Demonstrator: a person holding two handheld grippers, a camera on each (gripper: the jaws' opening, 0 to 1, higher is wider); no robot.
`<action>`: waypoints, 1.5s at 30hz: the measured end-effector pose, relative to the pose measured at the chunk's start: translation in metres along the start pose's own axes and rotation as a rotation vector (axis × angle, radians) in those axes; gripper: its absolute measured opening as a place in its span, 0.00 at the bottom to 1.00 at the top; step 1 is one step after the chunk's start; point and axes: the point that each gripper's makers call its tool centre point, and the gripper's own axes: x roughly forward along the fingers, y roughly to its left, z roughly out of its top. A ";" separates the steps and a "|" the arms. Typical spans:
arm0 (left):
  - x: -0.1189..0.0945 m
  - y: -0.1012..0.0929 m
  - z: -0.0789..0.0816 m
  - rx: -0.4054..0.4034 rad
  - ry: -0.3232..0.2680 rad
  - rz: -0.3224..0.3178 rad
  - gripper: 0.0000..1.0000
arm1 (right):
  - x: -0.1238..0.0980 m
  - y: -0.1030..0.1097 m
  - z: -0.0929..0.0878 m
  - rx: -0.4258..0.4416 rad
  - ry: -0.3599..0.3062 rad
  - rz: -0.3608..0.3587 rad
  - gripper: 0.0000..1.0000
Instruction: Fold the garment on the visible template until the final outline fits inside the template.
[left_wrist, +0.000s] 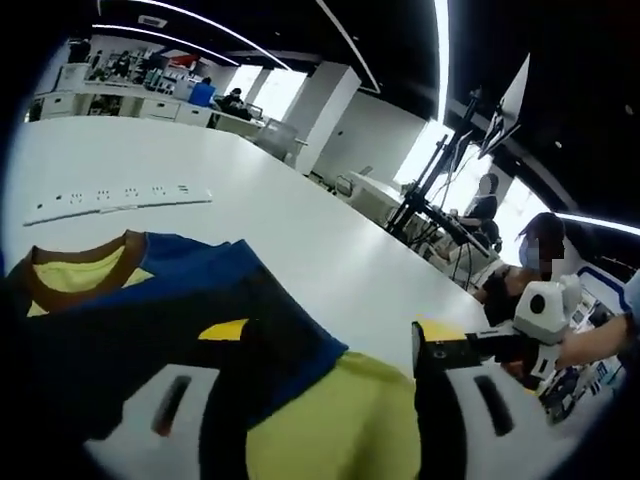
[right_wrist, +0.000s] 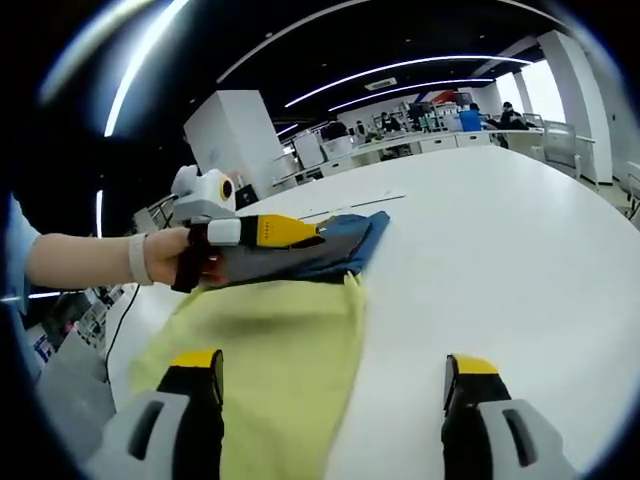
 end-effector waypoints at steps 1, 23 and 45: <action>-0.001 0.001 0.000 0.010 0.002 0.003 0.72 | 0.000 0.001 0.000 -0.004 0.002 0.001 0.92; -0.054 0.017 -0.010 0.089 0.054 0.040 0.76 | 0.009 0.015 0.010 -0.049 0.019 0.025 0.92; -0.175 0.041 -0.038 0.060 0.000 0.187 0.73 | 0.012 0.027 0.006 -0.083 0.041 0.043 0.92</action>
